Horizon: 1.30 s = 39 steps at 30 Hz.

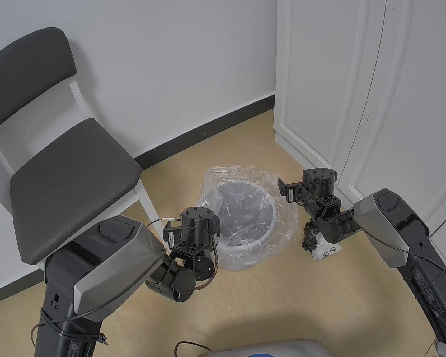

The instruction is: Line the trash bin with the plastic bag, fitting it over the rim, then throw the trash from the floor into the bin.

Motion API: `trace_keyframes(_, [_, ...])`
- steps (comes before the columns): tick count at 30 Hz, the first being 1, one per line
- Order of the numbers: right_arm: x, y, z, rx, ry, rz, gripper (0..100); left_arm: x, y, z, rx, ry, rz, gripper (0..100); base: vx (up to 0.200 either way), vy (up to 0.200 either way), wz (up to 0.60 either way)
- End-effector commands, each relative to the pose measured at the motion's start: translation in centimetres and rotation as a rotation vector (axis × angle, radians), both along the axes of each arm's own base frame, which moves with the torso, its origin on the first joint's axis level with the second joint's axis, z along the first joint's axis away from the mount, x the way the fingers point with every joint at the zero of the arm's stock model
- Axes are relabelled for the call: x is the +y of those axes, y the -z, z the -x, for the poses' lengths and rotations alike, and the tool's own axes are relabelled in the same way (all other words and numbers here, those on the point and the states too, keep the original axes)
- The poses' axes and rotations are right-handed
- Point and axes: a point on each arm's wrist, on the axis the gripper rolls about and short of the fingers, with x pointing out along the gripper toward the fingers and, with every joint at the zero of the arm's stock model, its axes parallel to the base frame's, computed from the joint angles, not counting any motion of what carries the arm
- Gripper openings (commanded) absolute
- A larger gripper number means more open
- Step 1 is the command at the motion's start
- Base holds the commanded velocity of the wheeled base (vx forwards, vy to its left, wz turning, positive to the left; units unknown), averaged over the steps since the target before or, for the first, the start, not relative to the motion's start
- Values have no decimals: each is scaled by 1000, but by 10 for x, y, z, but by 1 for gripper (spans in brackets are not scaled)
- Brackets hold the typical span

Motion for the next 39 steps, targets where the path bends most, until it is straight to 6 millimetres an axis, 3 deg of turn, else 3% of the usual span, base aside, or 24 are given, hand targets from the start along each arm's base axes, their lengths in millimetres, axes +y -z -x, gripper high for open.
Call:
trace_keyframes(1, [0, -2, 0, -5, 0, -1, 100, 13, 30, -17, 50, -41, -30, 100, 0, 0, 0])
trace_keyframes(11, [0, 7, 0, 14, 0, 10, 100, 42, 35, -38, 71, -140, -51, 100, 0, 0, 0])
trace_keyframes(27, [-1, 35, 2, 76, -3, 32, 100, 43, 51, -43, 80, -146, -56, 100, 0, 0, 0])
trace_keyframes(33, [-1, 66, 5, 144, -14, 50, 100, 42, 60, -51, 62, -174, -54, 100, 0, 0, 0])
trace_keyframes(39, [-2, 70, 5, 151, -35, 43, 100, 44, 60, -59, 38, -197, -44, 100, 0, 0, 0])
